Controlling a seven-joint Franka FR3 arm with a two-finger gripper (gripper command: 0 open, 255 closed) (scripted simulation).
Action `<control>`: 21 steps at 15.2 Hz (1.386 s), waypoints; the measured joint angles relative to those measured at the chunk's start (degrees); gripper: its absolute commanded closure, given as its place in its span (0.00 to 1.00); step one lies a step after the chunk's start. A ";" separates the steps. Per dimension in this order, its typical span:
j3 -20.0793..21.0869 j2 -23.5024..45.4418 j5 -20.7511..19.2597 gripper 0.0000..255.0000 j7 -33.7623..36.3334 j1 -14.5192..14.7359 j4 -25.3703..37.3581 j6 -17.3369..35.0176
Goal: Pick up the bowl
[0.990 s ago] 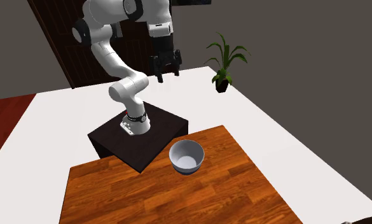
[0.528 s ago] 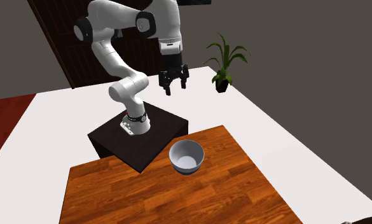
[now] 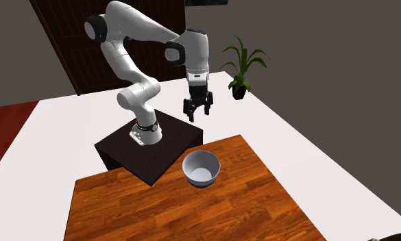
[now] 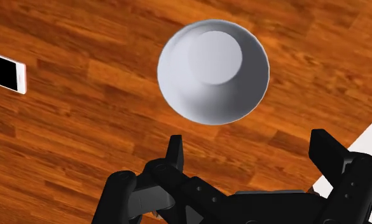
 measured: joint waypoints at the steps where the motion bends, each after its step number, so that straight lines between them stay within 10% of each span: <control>1: 0.60 1.31 -0.15 0.00 1.11 -0.10 -0.63 1.59; 11: 6.39 19.62 -5.40 0.00 14.08 -2.76 -3.43 18.70; 21: 8.07 40.56 -19.34 0.00 30.58 -5.09 1.08 30.21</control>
